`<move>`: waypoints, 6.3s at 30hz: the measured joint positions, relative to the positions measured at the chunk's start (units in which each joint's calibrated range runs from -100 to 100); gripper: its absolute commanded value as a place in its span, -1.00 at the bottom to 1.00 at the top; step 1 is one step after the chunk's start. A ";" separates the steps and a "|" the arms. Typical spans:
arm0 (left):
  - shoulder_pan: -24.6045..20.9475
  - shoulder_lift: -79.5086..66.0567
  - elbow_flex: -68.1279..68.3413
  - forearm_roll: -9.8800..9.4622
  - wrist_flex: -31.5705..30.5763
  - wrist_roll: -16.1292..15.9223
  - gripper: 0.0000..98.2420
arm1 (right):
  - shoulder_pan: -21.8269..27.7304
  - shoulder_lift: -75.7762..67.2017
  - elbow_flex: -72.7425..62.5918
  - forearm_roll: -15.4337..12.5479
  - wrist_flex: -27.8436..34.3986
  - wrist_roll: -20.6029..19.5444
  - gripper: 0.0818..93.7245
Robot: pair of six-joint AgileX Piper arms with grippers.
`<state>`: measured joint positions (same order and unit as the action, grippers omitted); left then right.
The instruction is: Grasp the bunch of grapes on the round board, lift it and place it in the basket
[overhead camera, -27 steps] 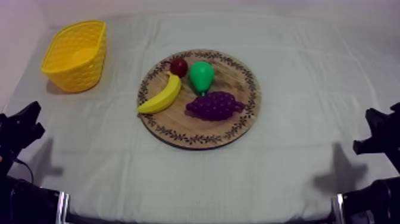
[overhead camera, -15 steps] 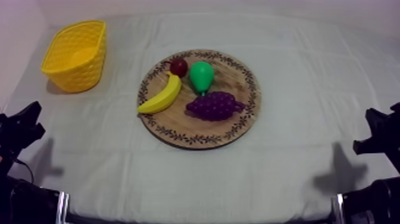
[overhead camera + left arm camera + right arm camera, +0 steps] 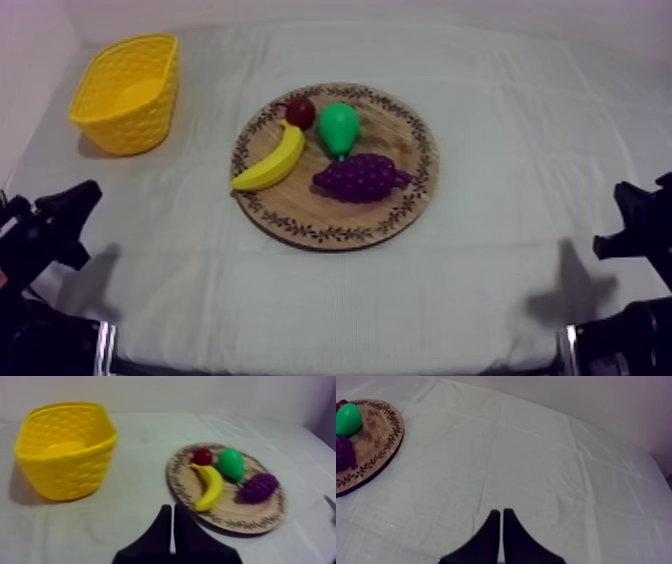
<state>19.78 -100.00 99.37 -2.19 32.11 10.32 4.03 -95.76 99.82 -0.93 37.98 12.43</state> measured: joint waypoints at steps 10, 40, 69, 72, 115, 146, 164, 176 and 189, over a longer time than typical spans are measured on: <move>13.21 4.01 -1.16 -0.74 1.67 0.05 -1.00 | 0.00 0.00 0.00 0.00 0.00 0.00 -0.99; 18.17 62.40 -56.02 5.19 32.70 -11.27 -1.00 | 0.00 0.00 0.00 0.00 0.00 0.00 -0.99; 24.81 109.56 -107.26 -0.17 60.26 -13.33 -1.00 | 0.00 0.00 0.00 0.00 0.00 0.00 -0.99; 24.95 112.79 -110.73 -0.56 62.84 -13.50 -1.00 | 0.00 0.00 0.00 0.00 0.00 0.00 -0.99; 24.17 126.72 -116.58 -1.34 63.16 -16.19 0.44 | 0.00 0.00 0.00 0.00 0.00 0.00 -0.99; 19.75 146.02 -121.83 -0.37 57.75 -19.71 0.42 | 0.00 0.00 0.00 0.00 0.00 0.05 -0.99; 18.92 151.69 -125.00 -0.17 57.92 -19.84 0.18 | 0.00 0.00 0.00 0.00 0.00 0.02 -0.99; 18.63 152.67 -124.80 -0.27 57.37 -17.03 -0.32 | 0.00 0.00 0.00 0.00 0.00 0.02 -0.99; 18.88 145.41 -119.85 -0.61 56.33 -16.73 -0.30 | 0.00 0.00 0.00 0.00 0.00 -0.02 -0.99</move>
<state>38.66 45.41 -20.48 -2.81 88.45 -6.41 4.03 -95.76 99.82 -0.93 37.98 12.41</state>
